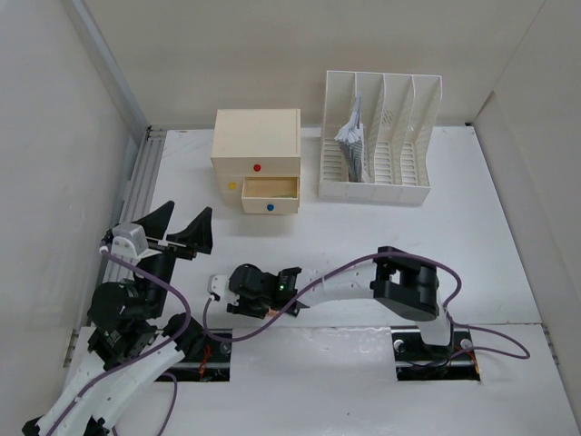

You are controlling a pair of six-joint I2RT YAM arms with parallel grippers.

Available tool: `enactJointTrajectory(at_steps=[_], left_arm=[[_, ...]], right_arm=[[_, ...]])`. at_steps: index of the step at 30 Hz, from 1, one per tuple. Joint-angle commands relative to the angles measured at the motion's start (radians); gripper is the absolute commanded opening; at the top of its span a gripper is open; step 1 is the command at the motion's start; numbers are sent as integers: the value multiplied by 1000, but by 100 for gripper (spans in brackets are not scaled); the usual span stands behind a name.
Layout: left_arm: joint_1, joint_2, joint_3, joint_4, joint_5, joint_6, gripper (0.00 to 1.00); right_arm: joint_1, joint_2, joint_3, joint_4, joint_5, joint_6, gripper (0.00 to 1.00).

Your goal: Organize the desk

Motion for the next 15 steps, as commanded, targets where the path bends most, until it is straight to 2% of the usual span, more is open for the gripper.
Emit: enactJointTrajectory(at_steps=[1,2,6,10,15], left_arm=[[-7,-19,1,55,8,15,88],[-7,-19,1,55,8,15,88],[-7,-19,1,55,8,15,88],[-7,-19,1,55,8,15,88],[-7,-19,1,55,8,15,88]], right_arm=[[-6,66,1,-69,13,-20,35],[-6,75,1,-79,13,-20,25],[-6,65,10,-80,-23,-29,8],[-6,37,44,-89,-23,-57,1],[-6,-11,140,-113,67,-117,1]])
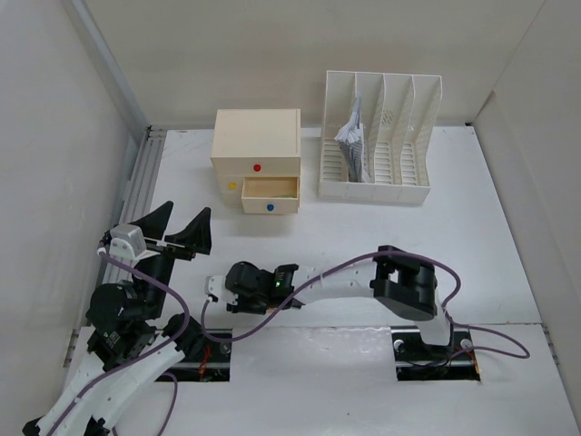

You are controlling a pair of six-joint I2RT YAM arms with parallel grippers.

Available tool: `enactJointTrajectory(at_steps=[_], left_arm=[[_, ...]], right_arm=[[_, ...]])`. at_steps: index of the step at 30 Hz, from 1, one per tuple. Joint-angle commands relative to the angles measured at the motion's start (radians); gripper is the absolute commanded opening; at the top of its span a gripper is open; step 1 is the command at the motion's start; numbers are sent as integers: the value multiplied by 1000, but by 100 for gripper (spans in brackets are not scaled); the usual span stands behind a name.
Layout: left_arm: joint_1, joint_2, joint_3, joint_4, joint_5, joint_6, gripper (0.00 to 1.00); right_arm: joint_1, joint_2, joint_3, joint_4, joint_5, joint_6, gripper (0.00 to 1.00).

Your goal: Organize the desk

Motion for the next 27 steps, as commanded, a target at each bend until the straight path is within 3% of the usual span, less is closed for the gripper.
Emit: enactJointTrajectory(at_steps=[1,9,18,27], left_arm=[[-7,-10,1,52,8,15,88],[-7,-10,1,52,-12,15,88],[-7,-19,-8,52,-21,15,88],[-7,-19,-8,52,-21,15,88]], right_arm=[[-6,-31,109,-60,86,-60,1],[-98,-63,344,-96,178,-157,0],[-292,-54,454,-41,270,-266,0],[-388,-10,526,24,279,-309,0]])
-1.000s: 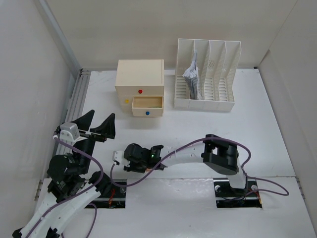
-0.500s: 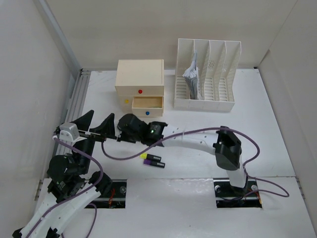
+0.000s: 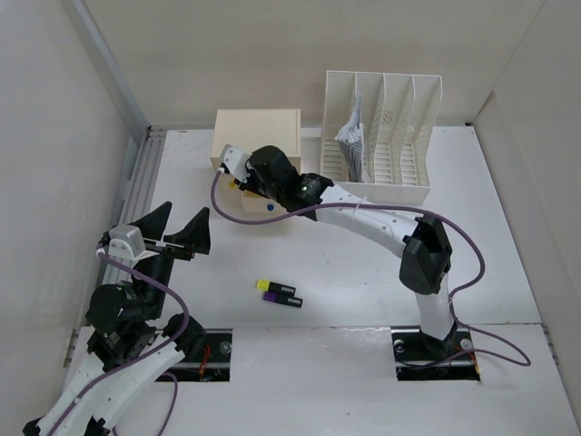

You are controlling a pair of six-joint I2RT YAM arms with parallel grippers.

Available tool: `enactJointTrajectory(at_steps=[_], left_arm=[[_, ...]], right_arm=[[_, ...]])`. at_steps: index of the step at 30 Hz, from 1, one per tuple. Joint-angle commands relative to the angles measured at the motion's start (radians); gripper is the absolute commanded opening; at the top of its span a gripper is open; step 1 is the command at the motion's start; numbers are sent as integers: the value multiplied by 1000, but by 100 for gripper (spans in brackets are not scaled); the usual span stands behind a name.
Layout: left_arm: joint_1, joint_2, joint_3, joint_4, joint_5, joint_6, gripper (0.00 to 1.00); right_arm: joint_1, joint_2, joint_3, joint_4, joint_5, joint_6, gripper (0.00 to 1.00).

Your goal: Organize the desk

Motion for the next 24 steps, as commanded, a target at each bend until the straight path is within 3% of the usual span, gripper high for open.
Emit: enactJointTrajectory(at_steps=[1,5,6,9,15,16,20,24], left_arm=[[-7,-14,-6,52,-8,15,88],[-7,-14,-6,52,-8,15,88],[-7,-23,-6,52,-8,15,88],[-7,-23,-6,52,-8,15,88],[-7,-23,-6,52,-8,15,88],[-7,-23,-6,52,-8,15,88],[-7,-23,-6,52,-8,15,88],[-7,-23,-6,52,-8,15,88]], right_arm=[[-3,13,66,66,17,-26,0],[-23,57,98,29,8,-26,13],[-23,58,98,19,8,-26,26],[-32,70,98,9,8,-15,44],[-43,61,98,18,-3,5,46],[-43,48,98,28,-12,5,43],[-62,29,89,-3,-115,40,0],[-102,28,127,-93,-354,73,0]])
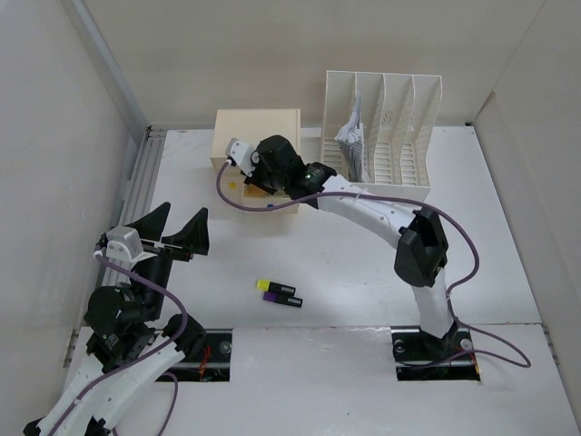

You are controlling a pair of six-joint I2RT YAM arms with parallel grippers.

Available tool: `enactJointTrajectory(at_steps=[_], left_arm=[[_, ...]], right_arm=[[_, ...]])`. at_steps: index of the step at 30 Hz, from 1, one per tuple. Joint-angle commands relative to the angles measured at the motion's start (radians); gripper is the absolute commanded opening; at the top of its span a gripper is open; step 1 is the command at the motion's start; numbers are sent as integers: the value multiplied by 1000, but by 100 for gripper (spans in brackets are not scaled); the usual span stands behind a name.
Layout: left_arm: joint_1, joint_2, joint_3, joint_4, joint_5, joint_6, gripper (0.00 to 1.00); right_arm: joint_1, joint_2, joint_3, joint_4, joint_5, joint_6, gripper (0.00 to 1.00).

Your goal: Organize the desk

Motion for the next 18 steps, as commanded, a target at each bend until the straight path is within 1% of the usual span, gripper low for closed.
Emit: enactJointTrajectory(at_steps=[1,2,5,6,10,12,18], left_arm=[[-7,-12,-6,52,-8,15,88],[-7,-12,-6,52,-8,15,88],[-7,-12,-6,52,-8,15,88],[-7,-12,-6,52,-8,15,88],[-7,-12,-6,52,-8,15,88],[-7,-12,-6,52,-8,15,88],[-7,-12,-6,52,-8,15,88]], right_arm=[[-39,-25,57,-76,-321,42,0],[-63,-25,67,-95,-388,33,0],[-87,0,105,-181,-584,-5,0],[-100,9,117,-219,-600,-17,0],[-101,29,128,-271,-658,-57,0],[-101,29,128,-293,-709,-92,0],[-101,73,157,-432,-792,-209,0]])
